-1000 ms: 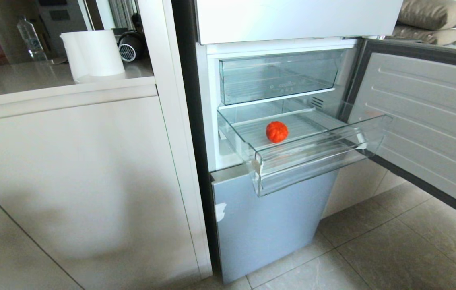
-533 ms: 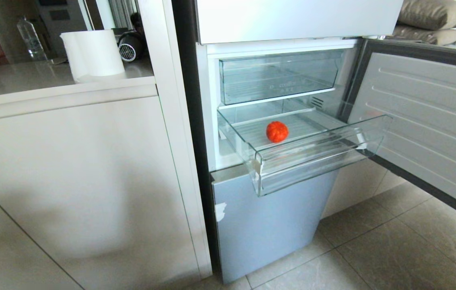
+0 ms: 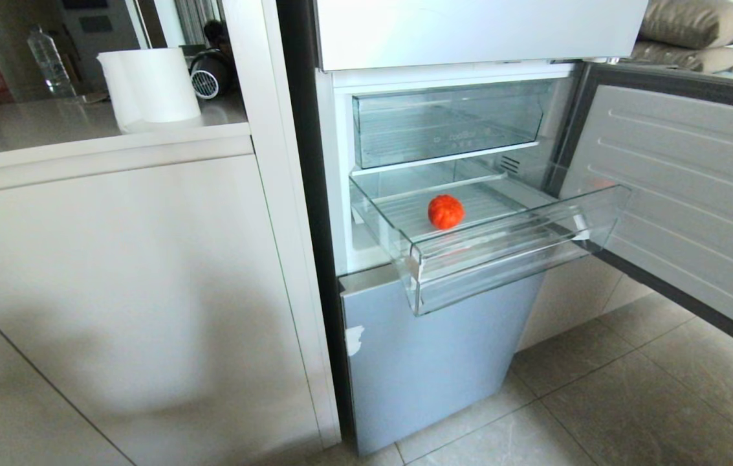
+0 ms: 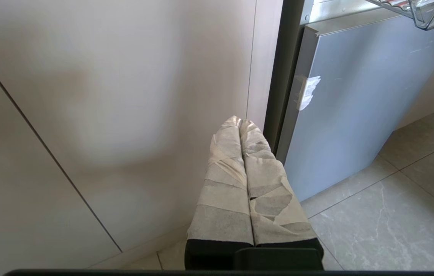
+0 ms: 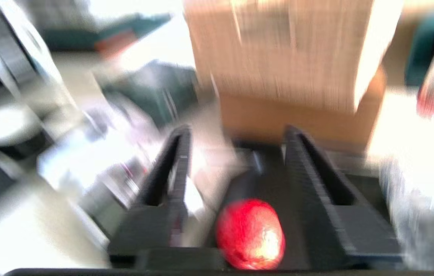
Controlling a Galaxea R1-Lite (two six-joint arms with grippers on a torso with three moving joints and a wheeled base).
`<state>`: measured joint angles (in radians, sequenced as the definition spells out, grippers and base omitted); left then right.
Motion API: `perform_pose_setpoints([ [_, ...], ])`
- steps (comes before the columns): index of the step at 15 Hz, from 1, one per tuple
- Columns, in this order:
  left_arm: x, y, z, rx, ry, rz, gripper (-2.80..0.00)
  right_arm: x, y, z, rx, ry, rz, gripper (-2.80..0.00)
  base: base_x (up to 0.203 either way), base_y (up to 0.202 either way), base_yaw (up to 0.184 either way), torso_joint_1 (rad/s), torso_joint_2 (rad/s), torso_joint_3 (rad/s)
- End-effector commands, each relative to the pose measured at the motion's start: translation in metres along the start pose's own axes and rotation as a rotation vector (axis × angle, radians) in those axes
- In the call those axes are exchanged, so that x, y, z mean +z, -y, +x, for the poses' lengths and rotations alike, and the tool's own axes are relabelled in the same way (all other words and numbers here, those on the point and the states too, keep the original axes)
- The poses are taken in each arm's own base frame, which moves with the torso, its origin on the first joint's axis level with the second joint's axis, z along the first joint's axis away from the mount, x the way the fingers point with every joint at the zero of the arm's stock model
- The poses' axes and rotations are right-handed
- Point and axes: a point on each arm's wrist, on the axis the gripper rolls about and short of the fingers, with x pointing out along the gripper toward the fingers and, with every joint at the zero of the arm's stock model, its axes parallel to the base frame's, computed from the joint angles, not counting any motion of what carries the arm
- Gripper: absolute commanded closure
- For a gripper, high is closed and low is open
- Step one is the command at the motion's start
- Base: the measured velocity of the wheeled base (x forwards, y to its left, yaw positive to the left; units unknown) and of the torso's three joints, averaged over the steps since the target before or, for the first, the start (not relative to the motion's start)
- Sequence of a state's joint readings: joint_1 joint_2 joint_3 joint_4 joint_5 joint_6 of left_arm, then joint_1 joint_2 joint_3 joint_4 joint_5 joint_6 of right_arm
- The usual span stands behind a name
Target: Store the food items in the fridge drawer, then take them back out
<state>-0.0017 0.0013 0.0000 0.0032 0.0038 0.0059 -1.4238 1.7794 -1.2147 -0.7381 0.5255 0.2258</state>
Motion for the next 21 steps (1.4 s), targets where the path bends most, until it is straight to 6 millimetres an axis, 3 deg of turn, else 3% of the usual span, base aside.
perform_pose_setpoints([
  [1, 0.0, 0.0, 0.0, 0.0, 0.0, 0.0, 0.0, 0.081, -0.039, -0.036, 0.023, 0.157, 0.005, 0.0, 0.0, 0.0, 0.0, 0.0, 0.0, 0.0],
  [3, 0.0, 0.0, 0.0, 0.0, 0.0, 0.0, 0.0, 0.11, -0.058, -0.057, 0.01, 0.148, 0.061, 0.0, 0.0, 0.0, 0.0, 0.0, 0.0, 0.0],
  [5, 0.0, 0.0, 0.0, 0.001, 0.0, 0.0, 0.0, 0.121, -0.077, -0.071, 0.016, 0.093, 0.059, 0.0, 0.0, 0.0, 0.0, 0.0, 0.0, 0.0],
  [9, 0.0, 0.0, 0.0, 0.001, -0.001, 0.0, 0.0, 0.125, -0.141, -0.092, 0.218, -0.005, 0.097, 0.0, 0.0, 0.0, 0.0, 0.0, 0.0, 0.0],
  [13, 0.0, 0.0, 0.0, 0.001, -0.002, 0.0, 0.0, 0.099, -0.201, -0.117, 0.495, -0.251, 0.133, 0.0, 0.0, 0.0, 0.0, 0.0, 0.0, 0.0],
  [17, 0.0, 0.0, 0.0, 0.001, -0.002, 0.0, 0.0, 0.056, -0.255, -0.136, 0.762, -0.493, 0.163, 0.0, 0.0, 0.0, 0.0, 0.0, 0.0, 0.0],
  [21, 0.0, 0.0, 0.0, 0.001, -0.002, 0.001, 0.0, 0.016, -0.318, -0.121, 0.958, -0.553, 0.277, 0.0, 0.0, 0.0, 0.0, 0.0, 0.0, 0.0],
])
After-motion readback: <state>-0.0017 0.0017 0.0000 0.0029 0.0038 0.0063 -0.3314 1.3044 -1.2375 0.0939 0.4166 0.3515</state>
